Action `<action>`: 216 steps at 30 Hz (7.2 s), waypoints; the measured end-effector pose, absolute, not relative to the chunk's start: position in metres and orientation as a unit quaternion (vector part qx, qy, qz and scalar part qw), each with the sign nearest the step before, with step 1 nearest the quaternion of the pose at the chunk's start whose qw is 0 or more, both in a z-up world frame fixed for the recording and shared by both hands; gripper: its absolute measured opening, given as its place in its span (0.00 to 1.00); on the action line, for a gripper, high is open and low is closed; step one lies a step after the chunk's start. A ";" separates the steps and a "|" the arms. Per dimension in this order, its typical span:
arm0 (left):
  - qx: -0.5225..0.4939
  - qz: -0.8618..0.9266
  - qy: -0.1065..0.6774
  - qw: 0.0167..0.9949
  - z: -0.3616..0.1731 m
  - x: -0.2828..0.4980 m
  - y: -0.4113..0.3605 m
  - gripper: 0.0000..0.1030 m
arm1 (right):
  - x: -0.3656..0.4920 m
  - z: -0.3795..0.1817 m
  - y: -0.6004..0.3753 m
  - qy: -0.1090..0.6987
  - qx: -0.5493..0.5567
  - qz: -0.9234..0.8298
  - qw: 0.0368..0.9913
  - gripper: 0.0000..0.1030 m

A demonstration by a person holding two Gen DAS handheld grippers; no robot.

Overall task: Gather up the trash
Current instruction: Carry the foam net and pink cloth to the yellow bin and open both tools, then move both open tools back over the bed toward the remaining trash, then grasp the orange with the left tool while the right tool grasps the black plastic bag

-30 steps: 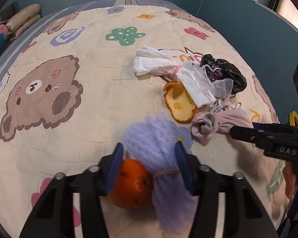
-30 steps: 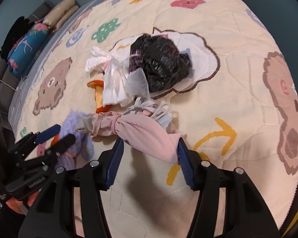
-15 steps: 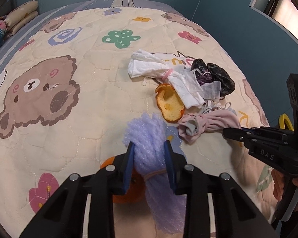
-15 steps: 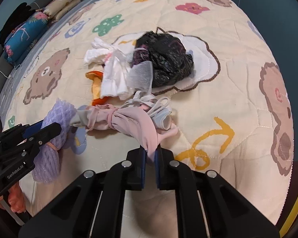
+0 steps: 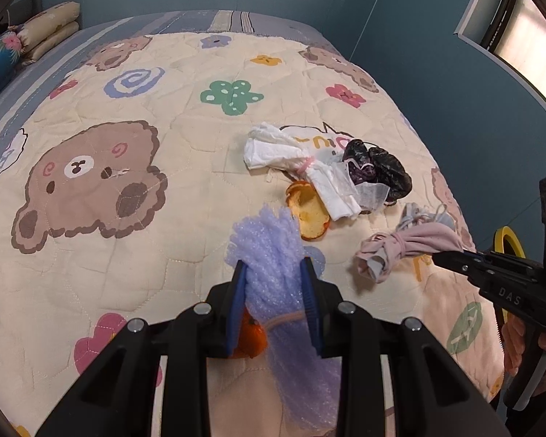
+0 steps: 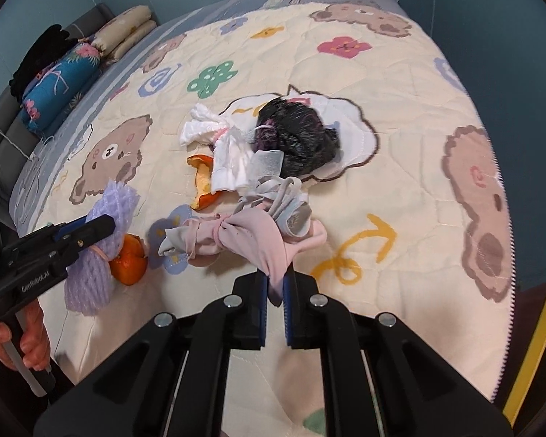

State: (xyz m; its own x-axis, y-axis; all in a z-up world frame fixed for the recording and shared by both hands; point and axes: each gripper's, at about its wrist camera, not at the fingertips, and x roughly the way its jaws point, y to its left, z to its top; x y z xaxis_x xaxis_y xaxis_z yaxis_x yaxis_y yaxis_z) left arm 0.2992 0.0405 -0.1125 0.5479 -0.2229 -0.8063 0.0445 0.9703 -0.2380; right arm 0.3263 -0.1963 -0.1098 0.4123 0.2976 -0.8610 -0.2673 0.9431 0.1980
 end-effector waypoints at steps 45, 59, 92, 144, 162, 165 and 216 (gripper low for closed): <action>-0.044 -0.214 0.426 0.878 -0.036 0.279 -0.141 0.27 | 0.242 -0.030 -0.397 0.436 0.103 0.059 0.892 0.07; -0.010 -0.282 0.434 0.856 -0.038 0.272 -0.242 0.27 | 0.213 -0.025 -0.483 0.425 0.133 -0.016 0.895 0.07; 0.007 -0.343 0.468 0.815 -0.090 0.276 -0.368 0.29 | 0.213 -0.076 -0.576 0.451 0.177 -0.102 0.869 0.08; -0.075 -0.148 0.447 0.879 -0.074 0.300 -0.095 0.87 | 0.271 -0.052 -0.397 0.465 0.129 0.022 0.875 0.61; -0.073 -0.074 0.484 0.869 -0.111 0.301 0.020 0.87 | 0.338 -0.064 -0.278 0.499 0.093 0.093 0.857 0.61; -0.079 -0.066 0.487 0.867 -0.117 0.301 0.034 0.87 | 0.351 -0.070 -0.260 0.505 0.088 0.101 0.853 0.61; -0.146 -0.070 0.521 0.838 -0.179 0.301 0.070 0.36 | 0.440 -0.131 -0.166 0.548 0.068 0.127 0.824 0.28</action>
State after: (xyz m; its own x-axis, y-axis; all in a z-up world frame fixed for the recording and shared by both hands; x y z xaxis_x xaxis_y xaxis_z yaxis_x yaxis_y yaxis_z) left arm 0.3006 0.0705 -0.1791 0.4465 -0.2704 -0.8529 -0.0348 0.9473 -0.3185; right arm 0.4402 -0.1664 -0.1307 0.3670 0.2832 -0.8861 -0.1343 0.9587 0.2508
